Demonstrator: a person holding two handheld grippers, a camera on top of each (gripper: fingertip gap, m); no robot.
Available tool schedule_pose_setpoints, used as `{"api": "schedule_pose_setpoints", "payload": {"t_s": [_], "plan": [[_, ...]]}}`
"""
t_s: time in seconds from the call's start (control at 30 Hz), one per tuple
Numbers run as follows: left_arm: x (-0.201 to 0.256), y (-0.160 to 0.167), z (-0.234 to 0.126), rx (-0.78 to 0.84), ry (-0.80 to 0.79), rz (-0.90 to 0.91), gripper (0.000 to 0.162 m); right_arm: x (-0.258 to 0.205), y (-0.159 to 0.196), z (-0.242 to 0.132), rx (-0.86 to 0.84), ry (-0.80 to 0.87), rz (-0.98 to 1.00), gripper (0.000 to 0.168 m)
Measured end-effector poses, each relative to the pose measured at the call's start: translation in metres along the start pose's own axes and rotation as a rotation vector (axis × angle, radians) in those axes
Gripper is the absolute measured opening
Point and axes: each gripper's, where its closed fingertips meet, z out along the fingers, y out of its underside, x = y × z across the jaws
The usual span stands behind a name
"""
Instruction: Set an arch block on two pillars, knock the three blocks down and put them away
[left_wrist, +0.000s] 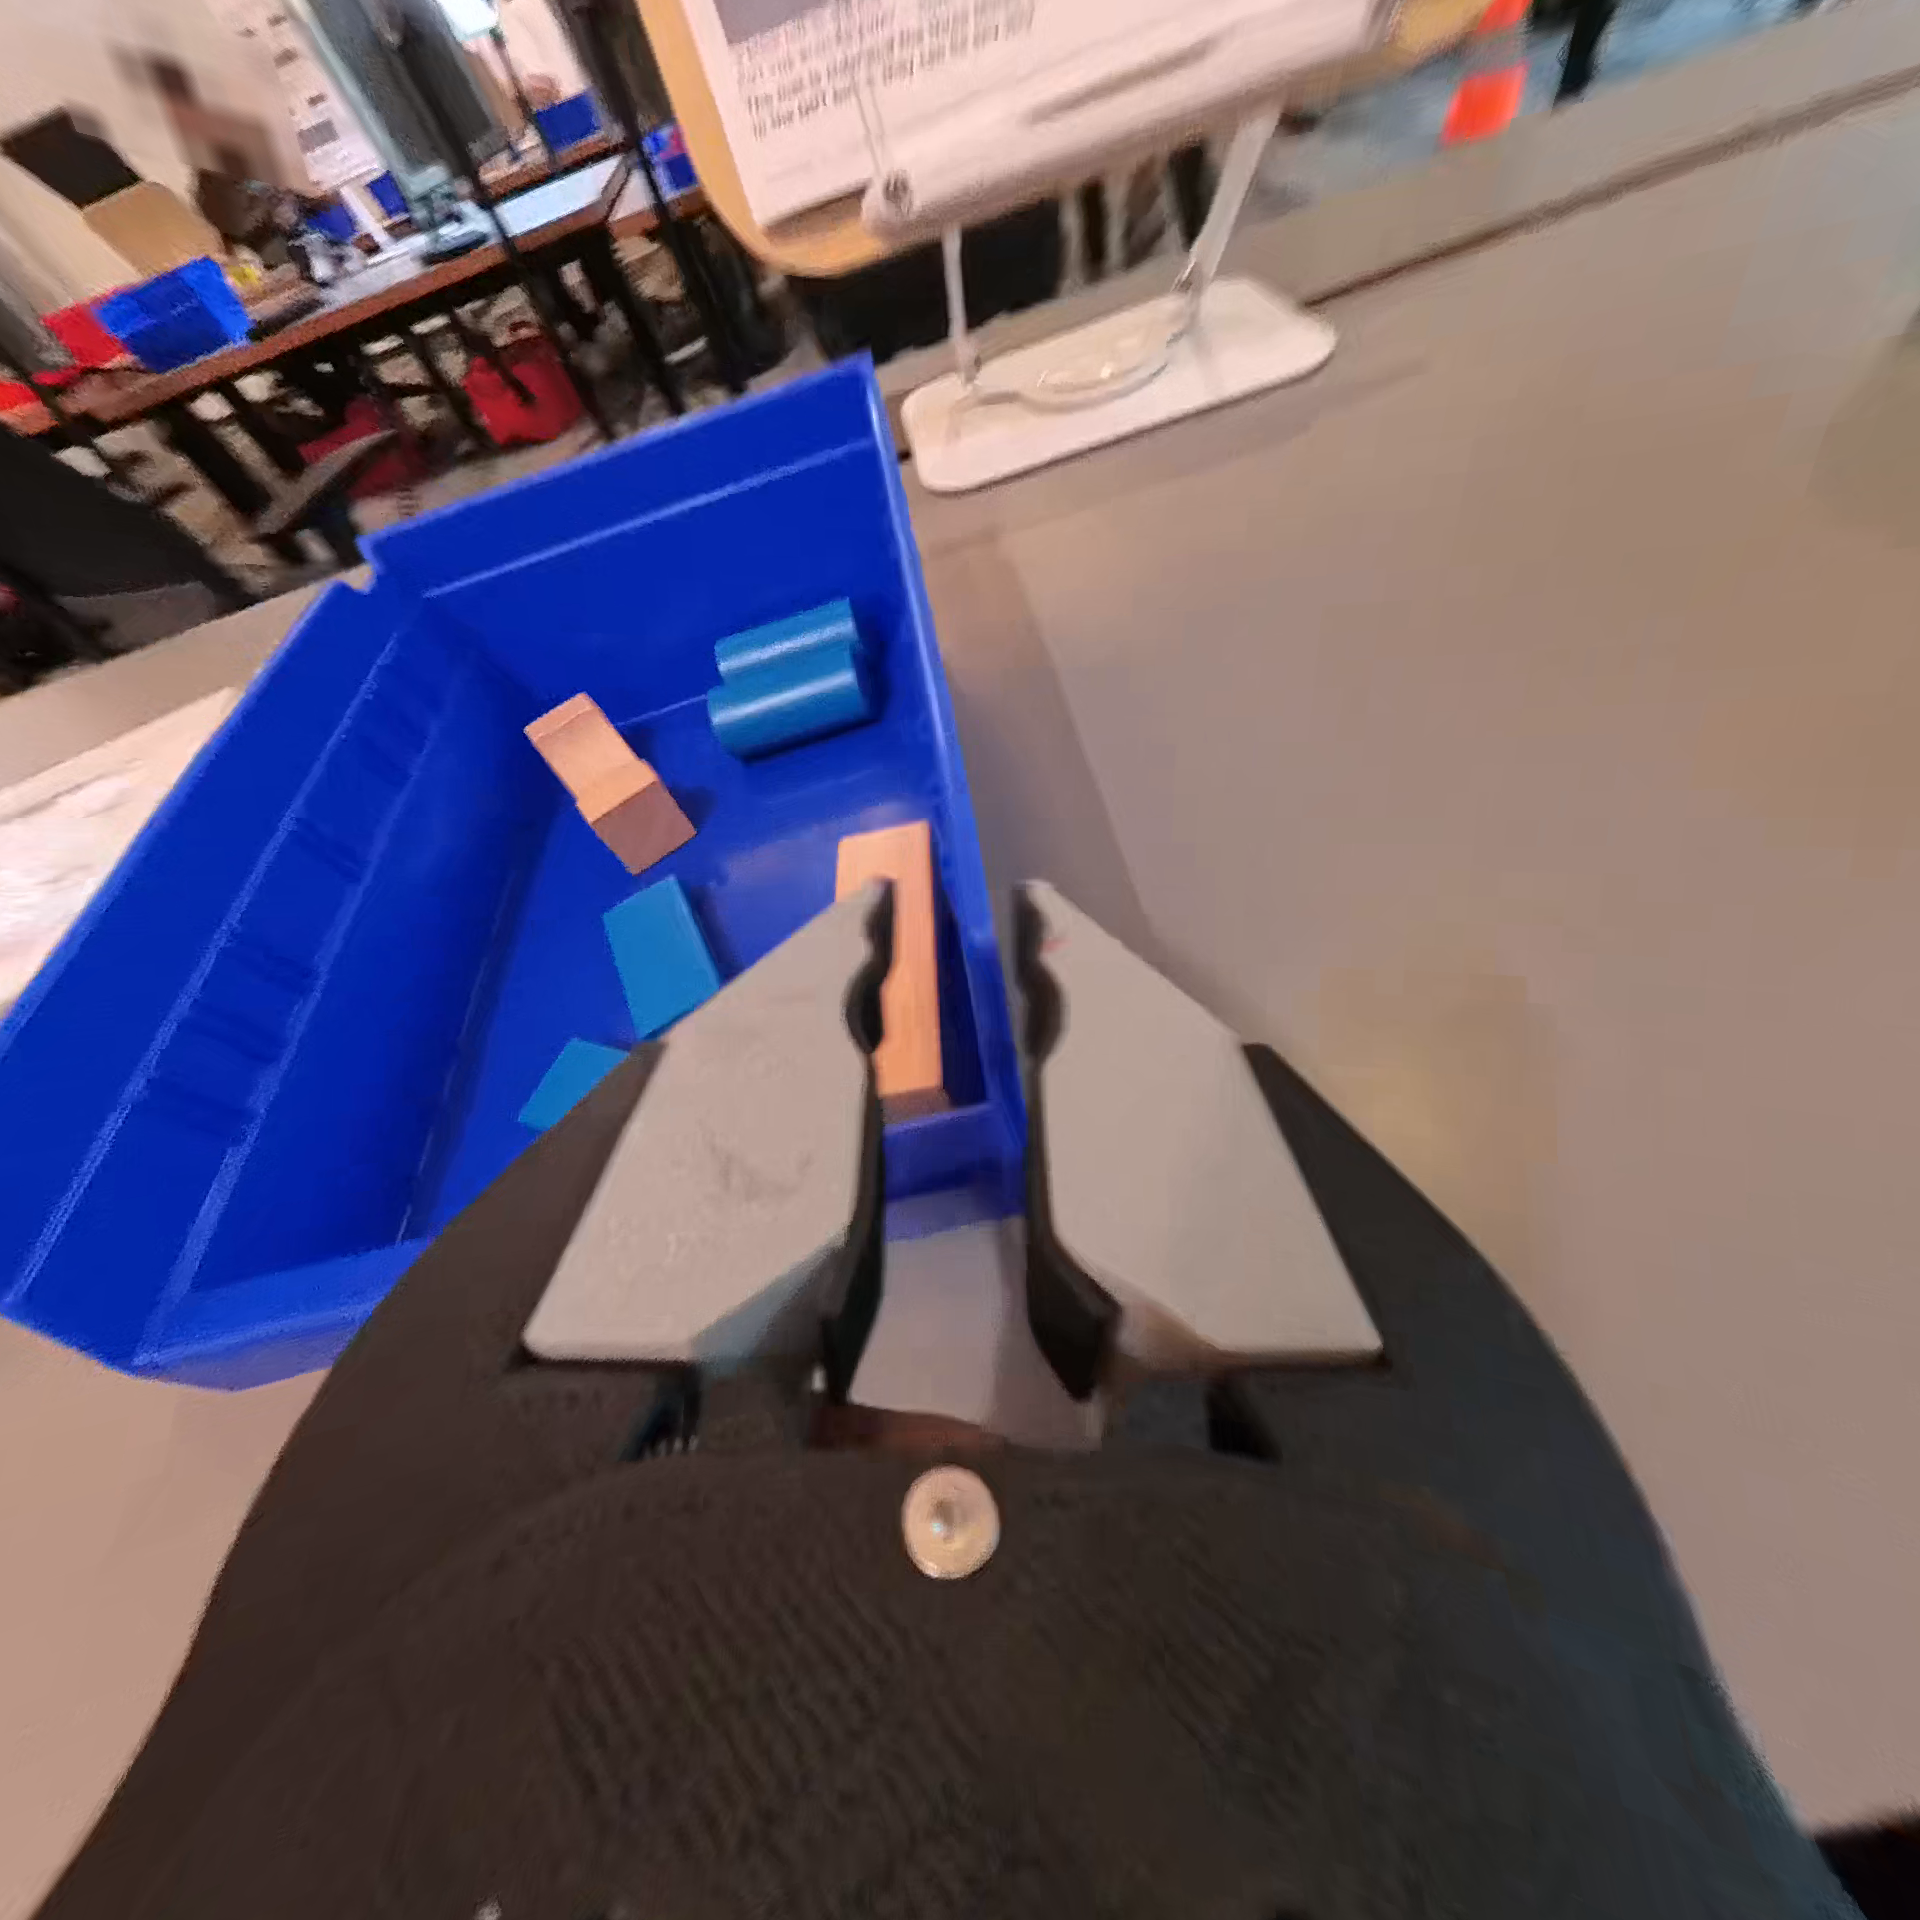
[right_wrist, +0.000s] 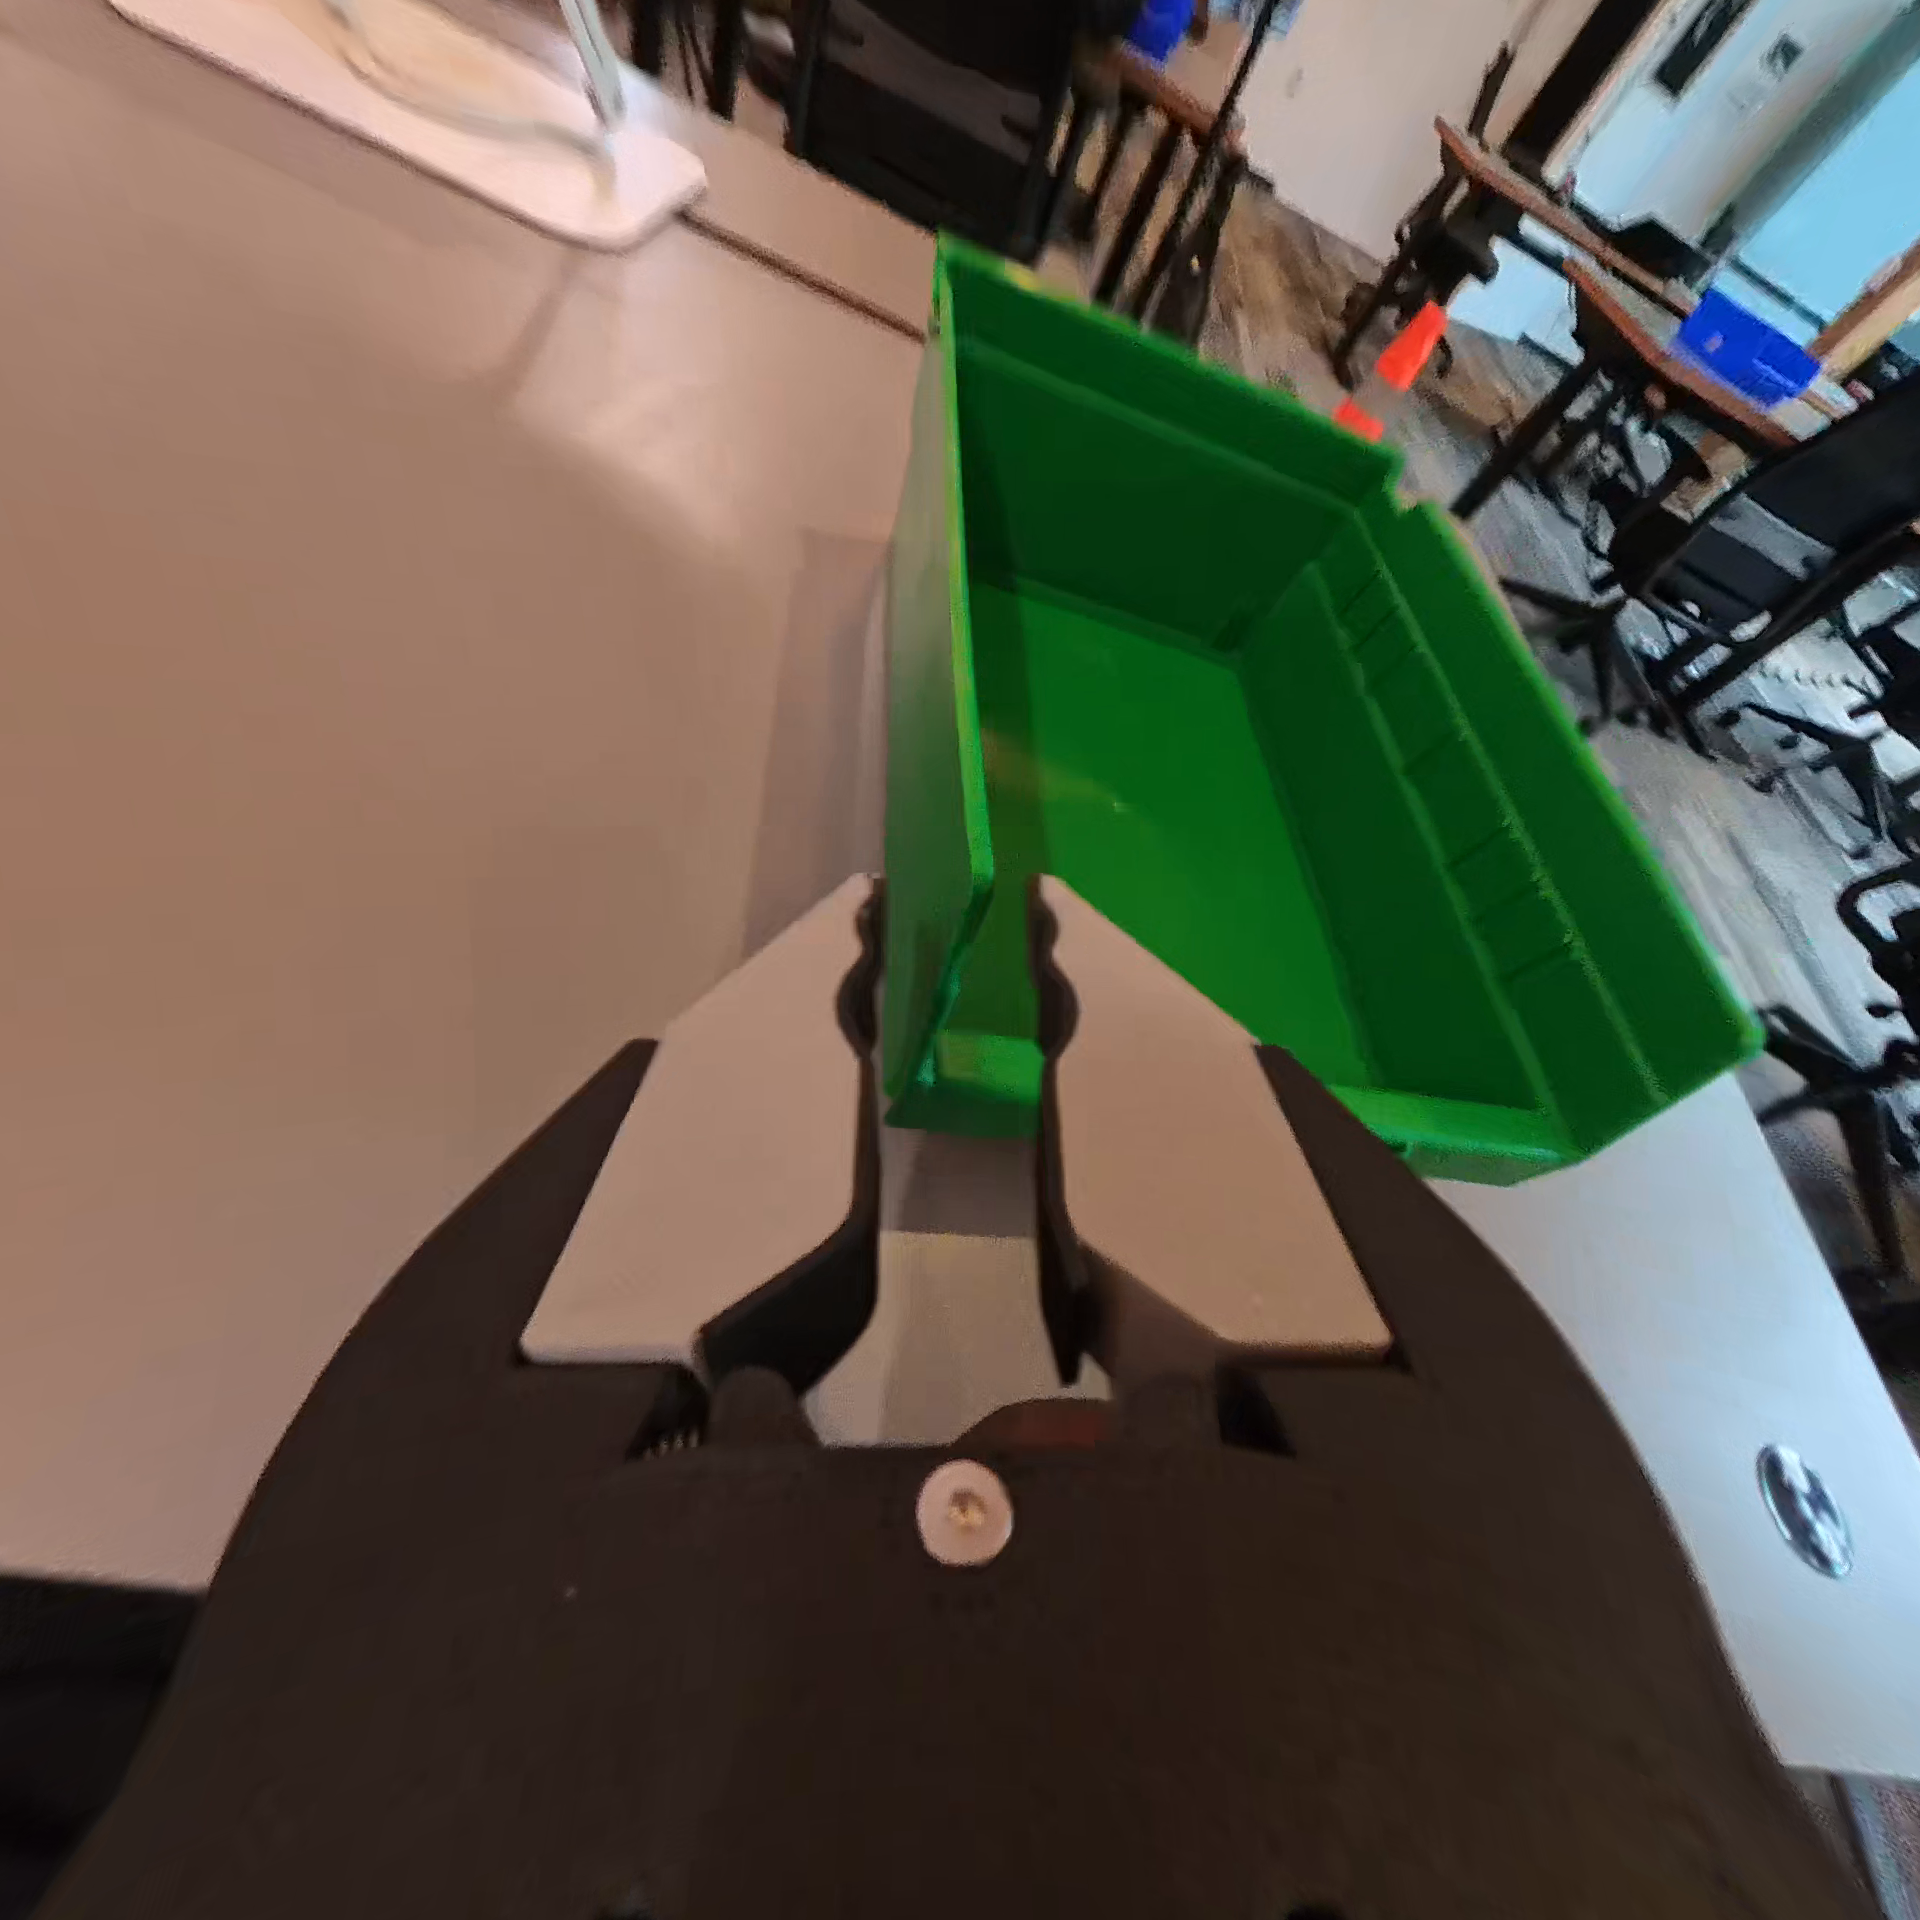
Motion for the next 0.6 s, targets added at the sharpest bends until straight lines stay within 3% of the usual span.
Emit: {"api": "schedule_pose_setpoints", "payload": {"t_s": [0.03, 0.1, 0.23, 0.43, 0.6], "plan": [[-0.007, -0.007, -0.008, 0.017, 0.04, -0.047, 0.033, 0.0, -0.012, -0.012, 0.042, -0.021, 0.009, 0.03], [-0.03, -0.016, -0.023, 0.017, 0.077, -0.108, 0.043, -0.011, -0.042, -0.038, 0.149, -0.108, 0.021, 0.032], [-0.093, -0.027, -0.03, 0.013, -0.027, -0.112, 0.051, -0.069, -0.091, -0.061, 0.264, -0.42, 0.059, 0.042], [-0.131, -0.006, 0.019, -0.201, -0.02, -0.143, 0.062, -0.174, -0.115, 0.017, 0.191, -0.668, -0.012, 0.05], [-0.122, 0.026, 0.062, -0.394, 0.055, -0.167, 0.06, -0.211, -0.114, 0.106, 0.182, -0.633, -0.028, 0.043]]}}
